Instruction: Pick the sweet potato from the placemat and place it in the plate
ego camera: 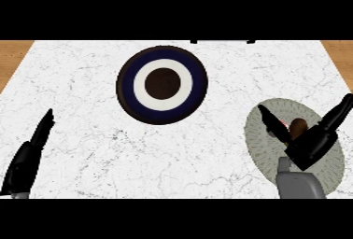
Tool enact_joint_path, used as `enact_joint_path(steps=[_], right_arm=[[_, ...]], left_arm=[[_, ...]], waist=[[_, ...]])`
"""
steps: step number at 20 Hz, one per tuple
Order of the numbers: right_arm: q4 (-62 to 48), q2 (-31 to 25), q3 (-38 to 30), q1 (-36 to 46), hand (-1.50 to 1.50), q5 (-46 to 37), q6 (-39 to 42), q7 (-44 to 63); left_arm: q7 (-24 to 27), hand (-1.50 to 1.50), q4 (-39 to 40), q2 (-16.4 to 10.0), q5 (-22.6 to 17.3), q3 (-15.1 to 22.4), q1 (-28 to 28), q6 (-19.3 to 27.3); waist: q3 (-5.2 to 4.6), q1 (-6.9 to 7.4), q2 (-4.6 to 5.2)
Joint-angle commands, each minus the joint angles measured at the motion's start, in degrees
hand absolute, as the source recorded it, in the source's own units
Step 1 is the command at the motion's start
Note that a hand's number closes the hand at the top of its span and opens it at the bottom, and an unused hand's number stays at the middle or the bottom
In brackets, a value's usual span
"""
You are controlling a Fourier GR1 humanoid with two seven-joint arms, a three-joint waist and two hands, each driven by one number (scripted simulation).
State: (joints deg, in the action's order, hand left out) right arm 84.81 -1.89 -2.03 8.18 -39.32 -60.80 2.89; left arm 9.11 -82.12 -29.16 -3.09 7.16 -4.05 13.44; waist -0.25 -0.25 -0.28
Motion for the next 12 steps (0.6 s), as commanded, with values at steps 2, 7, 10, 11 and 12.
enact_joint_path(steps=[2,7,10,11,12], right_arm=[[-3.5,1.8,1.2,-3.2,-1.5,-12.3,5.1,14.5],[-3.4,1.9,-3.7,-2.9,-1.5,-23.1,18.8,29.3],[1.1,1.9,-3.1,-0.4,-1.5,-30.0,27.7,40.4],[1.7,1.9,-4.1,0.3,-1.5,-30.9,32.2,43.4],[4.2,1.9,-3.3,1.3,-1.5,-33.1,34.9,48.1]], left_arm=[[-0.8,0.0,-1.2,-1.1,-0.2,-0.8,0.6,-1.0],[-1.1,0.0,-1.4,-0.5,-0.3,-0.9,-0.6,-0.4],[-0.3,0.0,0.0,0.9,0.3,-0.3,0.3,0.0],[-0.9,0.0,-0.7,-0.9,-0.3,-1.1,-0.1,-1.3],[-0.5,0.0,-1.3,-0.8,0.0,-0.7,-0.9,-1.5]], waist=[[-0.21,-0.01,0.09],[-0.29,-0.08,0.19],[-0.3,-0.64,0.08],[-0.26,-0.39,-0.03],[-0.15,-0.15,-0.14]])
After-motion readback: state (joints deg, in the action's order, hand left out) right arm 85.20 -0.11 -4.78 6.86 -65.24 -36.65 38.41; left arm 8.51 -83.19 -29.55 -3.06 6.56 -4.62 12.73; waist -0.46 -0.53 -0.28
